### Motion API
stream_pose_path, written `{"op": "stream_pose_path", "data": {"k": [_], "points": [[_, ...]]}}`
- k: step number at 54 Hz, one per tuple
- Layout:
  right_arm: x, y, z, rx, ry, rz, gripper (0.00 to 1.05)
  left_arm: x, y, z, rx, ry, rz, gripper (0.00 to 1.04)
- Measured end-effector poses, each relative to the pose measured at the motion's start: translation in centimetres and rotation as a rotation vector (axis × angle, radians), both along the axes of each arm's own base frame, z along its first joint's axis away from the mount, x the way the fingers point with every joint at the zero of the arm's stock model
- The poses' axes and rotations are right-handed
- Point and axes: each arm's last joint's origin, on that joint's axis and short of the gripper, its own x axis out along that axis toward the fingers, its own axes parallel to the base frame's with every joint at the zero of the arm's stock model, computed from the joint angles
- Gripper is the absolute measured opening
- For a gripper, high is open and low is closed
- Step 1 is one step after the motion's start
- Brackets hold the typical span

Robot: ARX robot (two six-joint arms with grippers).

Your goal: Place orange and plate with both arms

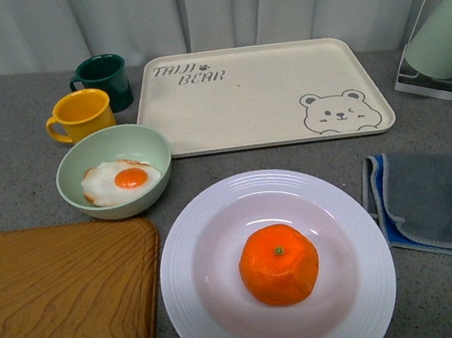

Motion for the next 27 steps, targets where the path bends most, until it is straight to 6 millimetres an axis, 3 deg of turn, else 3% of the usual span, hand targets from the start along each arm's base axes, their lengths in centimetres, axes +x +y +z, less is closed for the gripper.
{"op": "stream_pose_path", "data": {"k": [4,9,16,22,27], "points": [[0.0,0.0,0.0,0.0,0.0,0.0,0.95,0.0,0.0,0.0,0.0,0.0,0.0,0.62],[0.4,0.2,0.0,-0.109,0.167,-0.091,0.95,0.0,0.0,0.0,0.0,0.0,0.0,0.77],[2.7,2.0,0.3,-0.08,0.318,0.053,0.95,0.0,0.0,0.0,0.001,0.0,0.0,1.0],[5.2,3.5,0.0,0.083,0.456,0.174,0.95,0.0,0.0,0.0,0.003,-0.001,0.0,0.98],[8.3,4.8,-1.7,0.29,0.651,0.233,0.95,0.0,0.0,0.0,0.002,0.0,0.0,0.98]]}}
